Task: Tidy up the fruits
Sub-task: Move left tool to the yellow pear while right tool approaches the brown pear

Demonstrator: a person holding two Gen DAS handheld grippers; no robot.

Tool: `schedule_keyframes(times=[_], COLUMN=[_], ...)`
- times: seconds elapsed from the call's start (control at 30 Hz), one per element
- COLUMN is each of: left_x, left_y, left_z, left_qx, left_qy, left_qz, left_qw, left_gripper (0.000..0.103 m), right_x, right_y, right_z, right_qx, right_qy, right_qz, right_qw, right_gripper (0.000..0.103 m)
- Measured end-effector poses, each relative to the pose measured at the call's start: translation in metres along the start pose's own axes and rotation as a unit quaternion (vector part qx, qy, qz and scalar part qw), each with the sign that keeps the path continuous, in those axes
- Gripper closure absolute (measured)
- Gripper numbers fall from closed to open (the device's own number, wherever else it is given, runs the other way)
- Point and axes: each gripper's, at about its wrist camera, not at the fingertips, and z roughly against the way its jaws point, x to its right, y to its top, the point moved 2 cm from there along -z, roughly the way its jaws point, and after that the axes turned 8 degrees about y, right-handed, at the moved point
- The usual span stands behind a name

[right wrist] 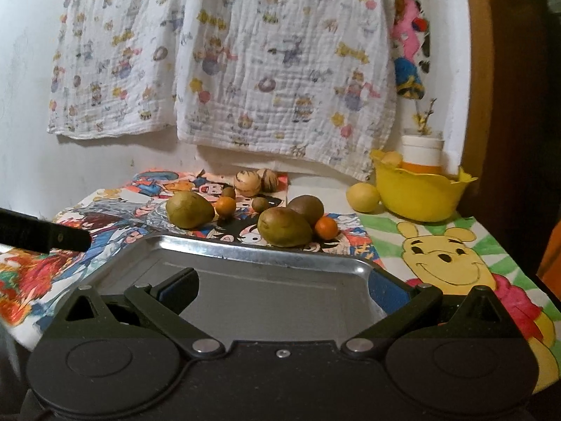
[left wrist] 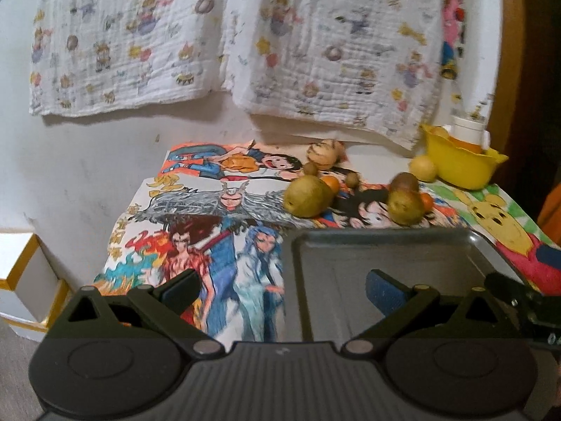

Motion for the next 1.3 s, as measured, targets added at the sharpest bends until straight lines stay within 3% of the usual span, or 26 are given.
schedule_keyframes(times=[0.17,0.6,0.8,1.0,1.3], left_x=[-0.001,0.012,0.016,0.022,0.032], left_y=[0.027,0.074,0.078,0.079,0.084], left_z=[-0.034,-0.132,-0.165,-0.186,-0.204], left_qx=[-0.019,-0.063,-0.088,-0.111,-0.105], left_qy=[0.003,-0.046,-0.064,-0.074,-0.075], left_qz=[-0.008,-0.016,-0.030,-0.040,-0.053], left_qw=[0.9998,0.9968,0.9936,0.9902,0.9903], left_gripper=[0.000,0.001,0.001,0.001,0.001], right_x=[0.007,0.046,0.051,0.061,0.058], right_y=[0.020,0.064,0.064,0.057,0.056], right_z=[-0.035,-0.128,-0.152,-0.167,-0.186], right_qx=[-0.028,-0.069,-0.082,-0.097,-0.112], right_qy=[-0.006,0.030,0.020,0.017,0.019], right_qz=[-0.019,-0.184,-0.186,-0.227,-0.239], right_qw=[0.999,0.980,0.979,0.969,0.965], right_gripper=[0.000,0.000,0.001,0.001,0.012])
